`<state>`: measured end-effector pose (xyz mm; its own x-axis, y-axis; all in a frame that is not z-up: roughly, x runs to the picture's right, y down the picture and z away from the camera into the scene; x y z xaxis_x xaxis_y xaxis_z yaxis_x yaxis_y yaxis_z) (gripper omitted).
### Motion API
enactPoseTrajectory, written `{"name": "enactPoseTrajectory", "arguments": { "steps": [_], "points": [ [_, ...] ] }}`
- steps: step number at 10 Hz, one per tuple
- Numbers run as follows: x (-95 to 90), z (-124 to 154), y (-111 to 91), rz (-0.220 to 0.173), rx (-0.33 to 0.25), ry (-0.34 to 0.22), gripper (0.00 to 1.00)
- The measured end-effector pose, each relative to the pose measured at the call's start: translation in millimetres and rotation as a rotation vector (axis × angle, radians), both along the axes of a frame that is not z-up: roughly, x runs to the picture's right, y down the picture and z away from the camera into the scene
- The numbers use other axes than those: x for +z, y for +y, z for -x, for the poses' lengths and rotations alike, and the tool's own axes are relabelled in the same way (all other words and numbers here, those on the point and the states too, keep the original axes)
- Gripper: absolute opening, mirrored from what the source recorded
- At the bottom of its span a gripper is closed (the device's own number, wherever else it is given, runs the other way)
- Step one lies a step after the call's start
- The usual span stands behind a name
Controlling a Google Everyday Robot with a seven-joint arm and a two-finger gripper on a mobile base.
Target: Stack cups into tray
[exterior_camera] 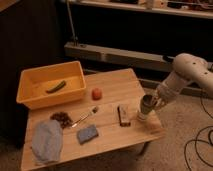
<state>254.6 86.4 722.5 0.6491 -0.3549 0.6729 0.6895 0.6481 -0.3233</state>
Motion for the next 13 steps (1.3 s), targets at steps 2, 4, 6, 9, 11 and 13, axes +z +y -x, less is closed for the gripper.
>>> {"name": "enactPoseTrajectory", "arguments": {
  "steps": [2,4,6,9,11,13],
  "points": [
    [4.7,2,2,-0.001,0.009,0.005,0.12],
    [9.9,0,1,-0.006,0.008,0.014,0.12],
    [14.7,0,-2,-0.016,0.0,0.021,0.12],
    [21.1,-2,-8,-0.03,-0.026,0.037,0.2],
    [22.8,-2,-7,-0.029,-0.047,0.043,0.4],
    [24.8,-1,-4,-0.028,-0.064,0.045,0.6]
  ]
}}
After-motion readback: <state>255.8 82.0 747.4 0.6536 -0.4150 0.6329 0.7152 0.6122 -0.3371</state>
